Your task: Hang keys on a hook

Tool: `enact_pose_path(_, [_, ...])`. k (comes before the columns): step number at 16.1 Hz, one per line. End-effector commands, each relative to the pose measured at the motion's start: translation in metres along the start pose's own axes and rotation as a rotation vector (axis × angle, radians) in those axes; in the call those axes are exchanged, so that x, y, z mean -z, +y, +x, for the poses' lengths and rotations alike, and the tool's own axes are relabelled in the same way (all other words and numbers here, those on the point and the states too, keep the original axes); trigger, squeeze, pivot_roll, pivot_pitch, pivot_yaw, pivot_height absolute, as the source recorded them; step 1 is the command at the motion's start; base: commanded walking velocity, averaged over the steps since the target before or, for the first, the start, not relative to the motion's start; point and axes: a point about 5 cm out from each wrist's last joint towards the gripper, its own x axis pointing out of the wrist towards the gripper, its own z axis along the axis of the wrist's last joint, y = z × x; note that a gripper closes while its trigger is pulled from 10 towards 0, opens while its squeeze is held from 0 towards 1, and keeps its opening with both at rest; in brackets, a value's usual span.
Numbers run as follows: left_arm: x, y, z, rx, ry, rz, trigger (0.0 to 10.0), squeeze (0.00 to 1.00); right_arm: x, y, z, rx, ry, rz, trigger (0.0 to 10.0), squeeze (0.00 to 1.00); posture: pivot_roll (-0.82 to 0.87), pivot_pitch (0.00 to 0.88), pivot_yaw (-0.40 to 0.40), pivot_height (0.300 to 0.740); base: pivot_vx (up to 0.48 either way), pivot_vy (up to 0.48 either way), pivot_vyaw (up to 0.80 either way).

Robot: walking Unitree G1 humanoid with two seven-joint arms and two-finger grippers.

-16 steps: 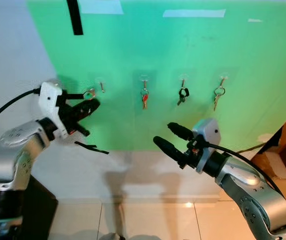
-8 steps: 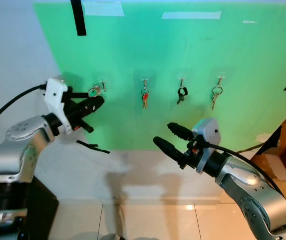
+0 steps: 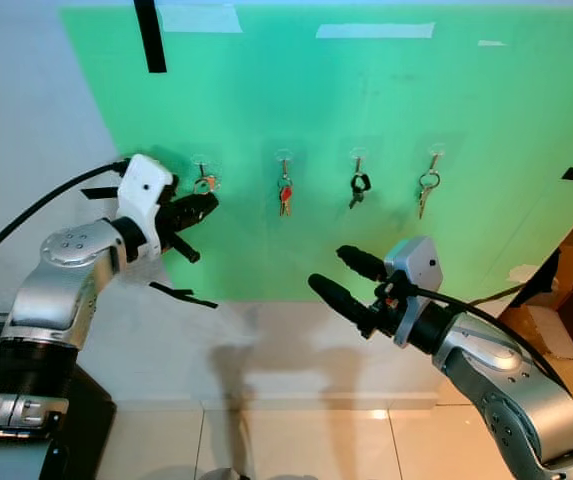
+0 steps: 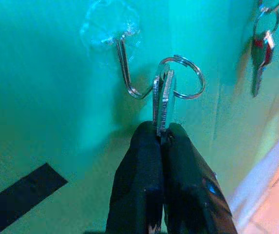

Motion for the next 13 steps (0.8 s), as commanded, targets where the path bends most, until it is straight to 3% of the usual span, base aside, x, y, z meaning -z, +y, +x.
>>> enact_pose_path(1, [0.004, 0.013, -0.005, -0.099, 0.062, 0.041, 10.0, 0.0, -0.003, 0.003, 0.001, -0.013, 0.0, -0.014, 10.0, 0.0, -0.03, 0.0, 0.078, 0.74, 0.0, 0.0, 0.0])
enact_pose_path(6, [0.0, 0.02, -0.007, -0.2, 0.082, 0.128, 10.0, 0.0, -0.003, 0.003, 0.002, -0.012, 0.005, -0.019, 10.0, 0.0, -0.03, 0.0, 0.08, 0.74, 0.0, 0.0, 0.0])
enact_pose_path(8, [-0.008, 0.026, -0.013, -0.254, 0.04, 0.13, 10.0, 0.0, -0.002, 0.002, 0.001, -0.009, 0.008, -0.02, 10.0, 0.0, -0.03, 0.0, 0.08, 0.74, 0.0, 0.0, 0.0])
enact_pose_path(13, [0.018, 0.023, -0.033, -0.14, 0.197, 0.098, 10.0, 0.0, 0.0, 0.003, 0.003, -0.021, 0.013, -0.018, 10.0, 0.0, -0.02, 0.0, 0.075, 0.74, 0.0, 0.0, 0.0])
